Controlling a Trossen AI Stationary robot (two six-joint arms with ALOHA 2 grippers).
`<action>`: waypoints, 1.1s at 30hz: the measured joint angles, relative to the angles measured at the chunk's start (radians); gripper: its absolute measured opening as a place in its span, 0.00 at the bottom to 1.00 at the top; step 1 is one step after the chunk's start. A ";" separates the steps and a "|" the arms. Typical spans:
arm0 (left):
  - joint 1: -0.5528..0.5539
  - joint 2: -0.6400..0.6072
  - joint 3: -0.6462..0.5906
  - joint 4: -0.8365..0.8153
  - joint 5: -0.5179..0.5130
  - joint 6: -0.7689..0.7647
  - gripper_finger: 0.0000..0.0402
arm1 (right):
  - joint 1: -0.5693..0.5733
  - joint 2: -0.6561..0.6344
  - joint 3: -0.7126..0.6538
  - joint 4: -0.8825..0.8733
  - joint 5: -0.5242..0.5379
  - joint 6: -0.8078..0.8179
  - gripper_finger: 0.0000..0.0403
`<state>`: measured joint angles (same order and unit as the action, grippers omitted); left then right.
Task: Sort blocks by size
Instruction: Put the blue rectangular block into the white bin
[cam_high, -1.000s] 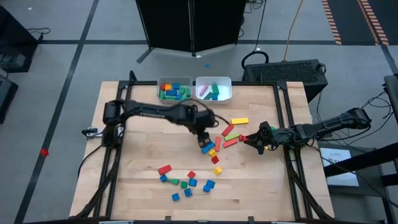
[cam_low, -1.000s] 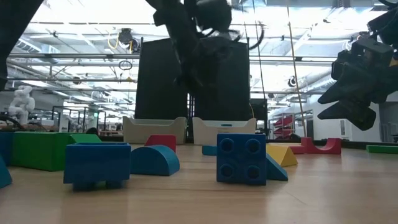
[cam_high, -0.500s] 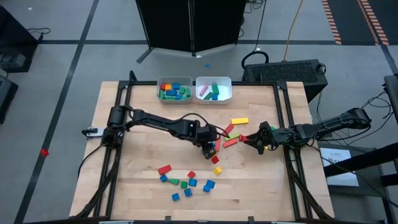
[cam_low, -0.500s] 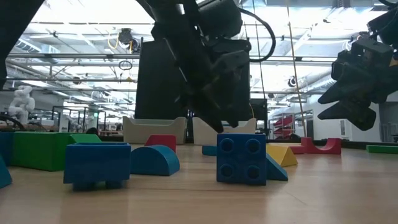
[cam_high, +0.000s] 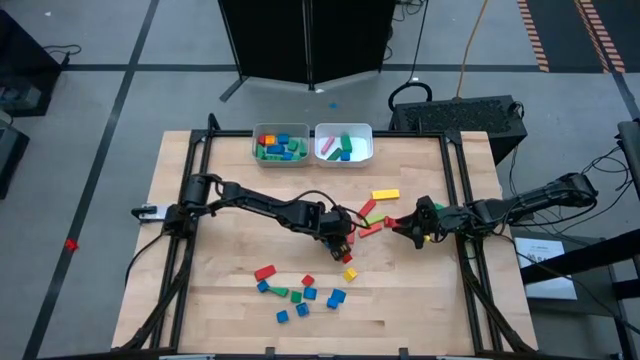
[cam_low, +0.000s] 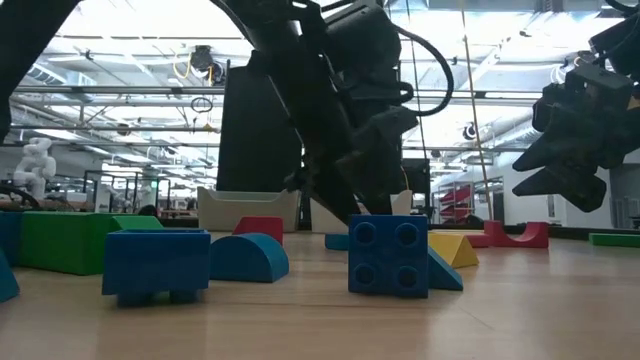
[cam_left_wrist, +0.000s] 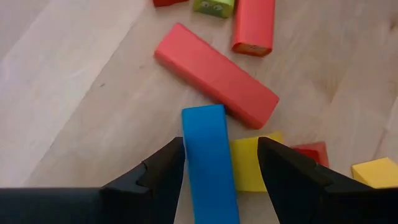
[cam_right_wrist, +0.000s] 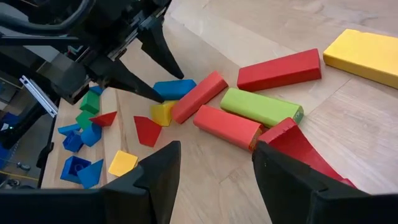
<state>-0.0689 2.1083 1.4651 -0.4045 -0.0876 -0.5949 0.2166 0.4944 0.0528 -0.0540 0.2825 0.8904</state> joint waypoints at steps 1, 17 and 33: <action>0.000 0.005 0.000 0.003 -0.001 0.000 0.51 | 0.000 0.002 0.000 0.001 0.000 0.002 0.48; 0.005 0.060 0.010 -0.046 0.001 0.078 0.22 | 0.000 0.025 0.000 0.000 0.002 0.006 0.48; 0.268 -0.082 0.205 -0.070 -0.158 0.272 0.22 | 0.000 0.026 0.000 0.000 0.009 -0.018 0.48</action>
<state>0.1990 2.0263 1.6705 -0.4742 -0.2455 -0.3226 0.2166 0.5201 0.0528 -0.0537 0.2913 0.8724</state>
